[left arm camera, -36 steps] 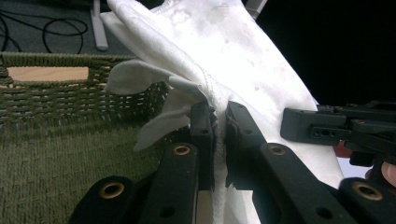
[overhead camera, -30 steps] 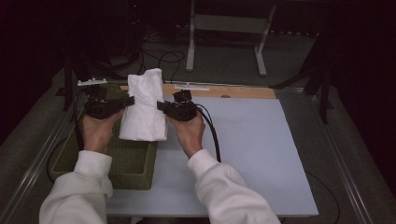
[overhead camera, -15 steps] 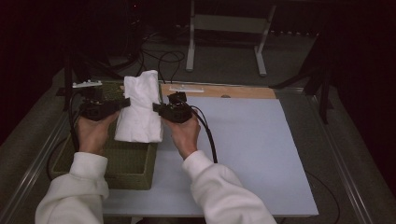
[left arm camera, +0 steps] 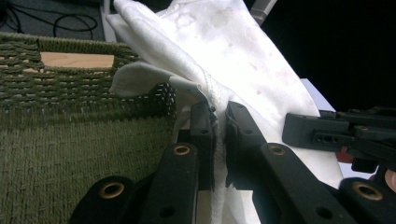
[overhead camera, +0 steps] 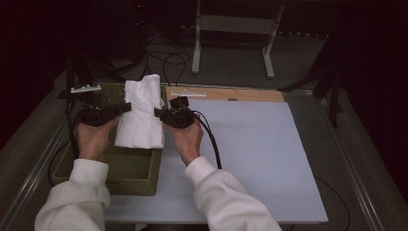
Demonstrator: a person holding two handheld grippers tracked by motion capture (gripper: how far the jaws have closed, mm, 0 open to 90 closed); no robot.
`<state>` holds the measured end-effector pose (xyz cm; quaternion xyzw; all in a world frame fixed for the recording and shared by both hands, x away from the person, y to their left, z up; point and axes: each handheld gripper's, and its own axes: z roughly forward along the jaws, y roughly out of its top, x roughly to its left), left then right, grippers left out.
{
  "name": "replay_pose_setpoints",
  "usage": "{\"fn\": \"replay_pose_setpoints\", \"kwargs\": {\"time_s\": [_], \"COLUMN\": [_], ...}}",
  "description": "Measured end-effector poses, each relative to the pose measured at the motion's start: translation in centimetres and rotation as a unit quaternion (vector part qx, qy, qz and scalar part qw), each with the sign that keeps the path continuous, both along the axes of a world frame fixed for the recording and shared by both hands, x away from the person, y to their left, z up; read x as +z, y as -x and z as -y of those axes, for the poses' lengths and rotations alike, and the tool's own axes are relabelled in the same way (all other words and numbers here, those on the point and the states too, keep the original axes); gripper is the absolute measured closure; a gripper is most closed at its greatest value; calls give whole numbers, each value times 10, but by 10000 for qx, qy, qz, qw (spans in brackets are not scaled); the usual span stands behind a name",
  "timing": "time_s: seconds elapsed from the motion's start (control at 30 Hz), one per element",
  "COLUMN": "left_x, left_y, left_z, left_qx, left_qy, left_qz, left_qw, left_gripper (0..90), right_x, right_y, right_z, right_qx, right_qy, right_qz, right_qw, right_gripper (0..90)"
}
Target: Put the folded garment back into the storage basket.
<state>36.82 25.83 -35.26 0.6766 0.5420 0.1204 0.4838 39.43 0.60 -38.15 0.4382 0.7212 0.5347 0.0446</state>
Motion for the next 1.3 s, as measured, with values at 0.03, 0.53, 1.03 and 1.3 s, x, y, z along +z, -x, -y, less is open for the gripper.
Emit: {"fn": "replay_pose_setpoints", "kwargs": {"time_s": [0.03,0.53,1.03,1.3], "left_x": [-1,-4,-8,-12], "left_y": [0,5,9,12], "left_z": [-1,-11,-21,-30], "left_qx": [0,61,107,132], "left_qy": [-9,-4,-69,-117], "left_qz": [-5,-29,-72,-106], "left_qw": [10000,10000,9999,9998], "left_gripper": [832,832,831,831], "right_x": [-1,-6,-14,-19], "right_y": [0,2,4,5], "right_z": [-1,-12,-23,-32], "right_qx": [3,28,109,136], "right_qy": [7,-22,-46,-37], "right_qz": [-9,-62,-144,-179], "right_qw": [10000,10000,9998,9997], "right_gripper": [792,791,787,785]}}
